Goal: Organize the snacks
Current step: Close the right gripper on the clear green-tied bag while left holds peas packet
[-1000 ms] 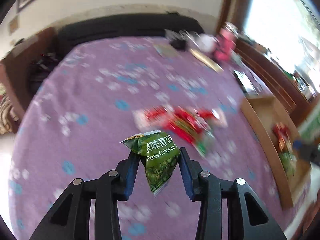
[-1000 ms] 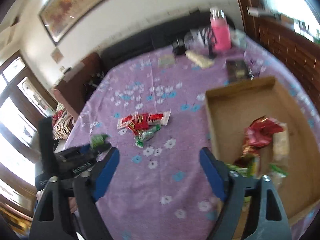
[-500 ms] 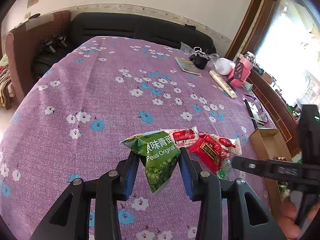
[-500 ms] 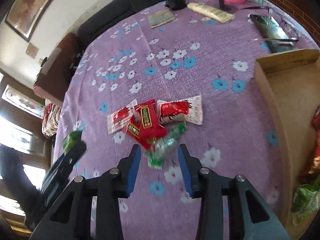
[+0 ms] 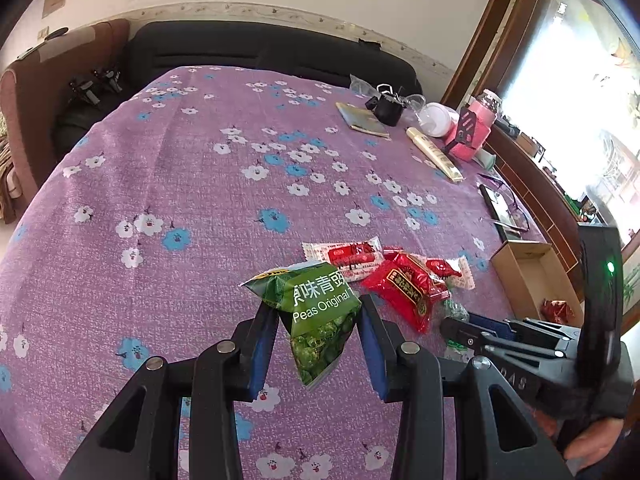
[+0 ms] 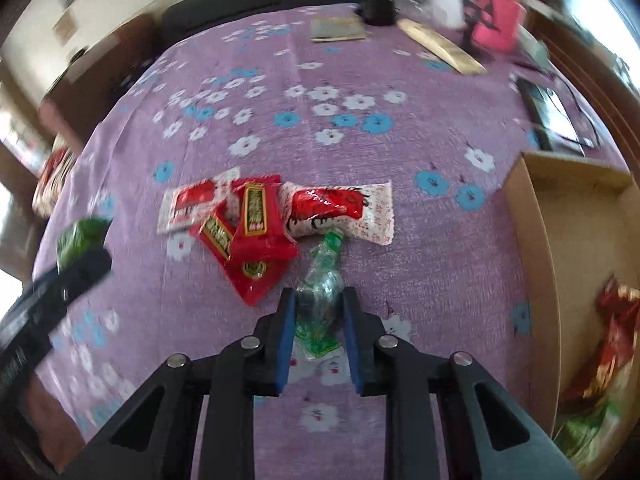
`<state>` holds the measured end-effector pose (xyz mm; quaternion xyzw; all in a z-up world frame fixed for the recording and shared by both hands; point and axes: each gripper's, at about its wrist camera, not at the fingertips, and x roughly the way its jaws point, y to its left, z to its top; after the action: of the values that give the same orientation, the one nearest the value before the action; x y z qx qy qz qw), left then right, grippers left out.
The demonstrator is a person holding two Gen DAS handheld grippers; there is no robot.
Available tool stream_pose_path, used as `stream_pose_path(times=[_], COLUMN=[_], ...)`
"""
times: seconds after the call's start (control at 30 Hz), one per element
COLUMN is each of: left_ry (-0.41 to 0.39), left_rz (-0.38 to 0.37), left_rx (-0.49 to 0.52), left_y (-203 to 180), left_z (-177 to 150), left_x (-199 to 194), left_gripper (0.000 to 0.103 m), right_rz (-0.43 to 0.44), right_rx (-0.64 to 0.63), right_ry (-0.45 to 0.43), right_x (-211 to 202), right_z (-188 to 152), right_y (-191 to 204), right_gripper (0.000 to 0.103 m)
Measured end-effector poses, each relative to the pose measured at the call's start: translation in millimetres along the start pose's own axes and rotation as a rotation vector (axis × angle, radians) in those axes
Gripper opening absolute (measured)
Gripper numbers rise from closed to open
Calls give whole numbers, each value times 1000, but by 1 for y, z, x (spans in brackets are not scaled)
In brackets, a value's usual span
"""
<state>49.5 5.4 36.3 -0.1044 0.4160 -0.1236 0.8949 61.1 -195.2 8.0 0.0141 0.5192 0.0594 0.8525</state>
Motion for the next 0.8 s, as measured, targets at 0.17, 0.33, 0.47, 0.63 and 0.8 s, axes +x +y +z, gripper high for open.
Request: stream_pose_path(times=[0.17, 0.33, 0.47, 0.63, 0.8], left_ry=[12, 21, 27, 32, 32], left_rz=[10, 14, 14, 15, 9], left_rx=[21, 24, 30, 38, 32], left_y=[-4, -4, -6, -7, -5], left_z=[-2, -3, -3, -3, -2], left_x=[6, 8, 9, 11, 11], left_gripper=[42, 42, 42, 42, 42], right_rz=[-16, -16, -17, -12, -15], right_rx=[-43, -95, -75, -18, -5], right_ry=[-124, -166, -175, -194, -242], right_x=[-2, 1, 0, -3, -23], right_z=[-15, -21, -22, -24, -24], right_y=[4, 14, 10, 0, -5], right_gripper=[22, 66, 67, 49, 49])
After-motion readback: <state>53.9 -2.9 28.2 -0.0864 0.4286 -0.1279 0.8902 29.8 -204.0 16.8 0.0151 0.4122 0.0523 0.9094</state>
